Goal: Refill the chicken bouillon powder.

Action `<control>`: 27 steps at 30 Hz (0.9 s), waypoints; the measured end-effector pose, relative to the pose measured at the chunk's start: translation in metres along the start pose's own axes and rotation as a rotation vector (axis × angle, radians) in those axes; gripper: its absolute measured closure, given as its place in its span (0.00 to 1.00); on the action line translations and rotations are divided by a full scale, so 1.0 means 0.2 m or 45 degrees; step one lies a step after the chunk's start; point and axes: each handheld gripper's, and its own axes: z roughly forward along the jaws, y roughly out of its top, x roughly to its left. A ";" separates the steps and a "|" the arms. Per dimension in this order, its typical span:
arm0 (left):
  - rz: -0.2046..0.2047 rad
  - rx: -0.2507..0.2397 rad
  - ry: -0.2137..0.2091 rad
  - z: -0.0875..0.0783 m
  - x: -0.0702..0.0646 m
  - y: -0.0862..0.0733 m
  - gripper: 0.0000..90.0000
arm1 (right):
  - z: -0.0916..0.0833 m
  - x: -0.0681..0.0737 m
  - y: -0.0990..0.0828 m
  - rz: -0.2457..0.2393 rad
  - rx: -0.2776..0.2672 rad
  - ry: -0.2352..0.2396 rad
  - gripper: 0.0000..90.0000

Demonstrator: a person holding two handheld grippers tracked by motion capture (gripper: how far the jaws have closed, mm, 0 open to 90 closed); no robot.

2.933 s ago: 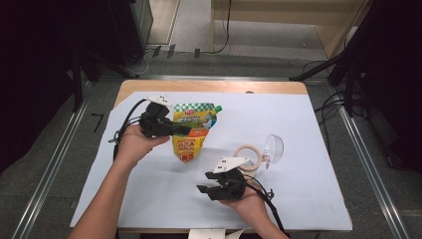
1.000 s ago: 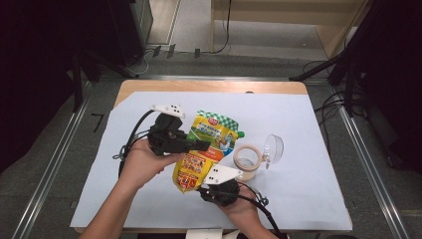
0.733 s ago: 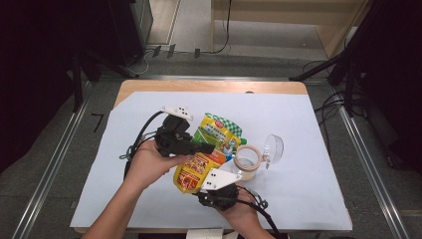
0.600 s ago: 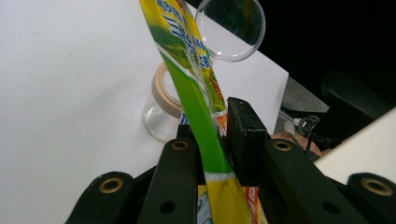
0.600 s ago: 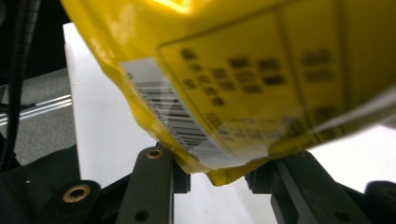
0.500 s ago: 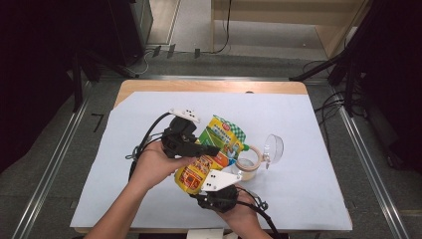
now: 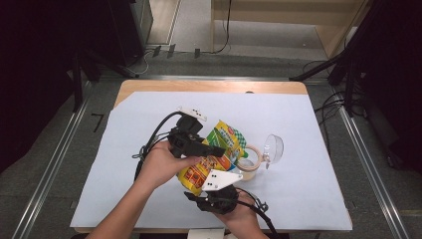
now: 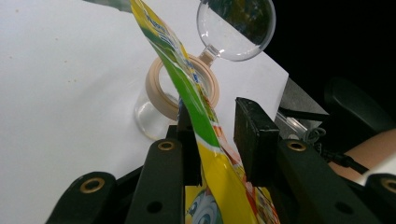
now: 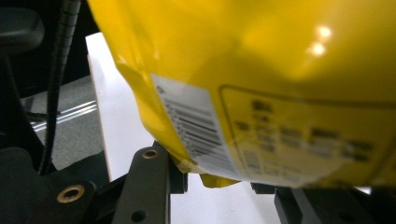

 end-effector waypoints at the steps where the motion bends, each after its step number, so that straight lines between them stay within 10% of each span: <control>1: -0.002 0.002 -0.002 0.01 0.00 0.00 0.81 | 0.00 0.00 0.00 0.003 0.000 0.001 0.74; 17: 0.023 0.039 0.076 0.08 -0.03 0.11 0.74 | -0.02 -0.03 0.06 -0.006 -0.027 0.004 0.71; 27: -0.043 0.029 0.032 0.09 0.02 0.17 0.73 | -0.05 -0.08 0.12 -0.013 -0.014 -0.007 0.71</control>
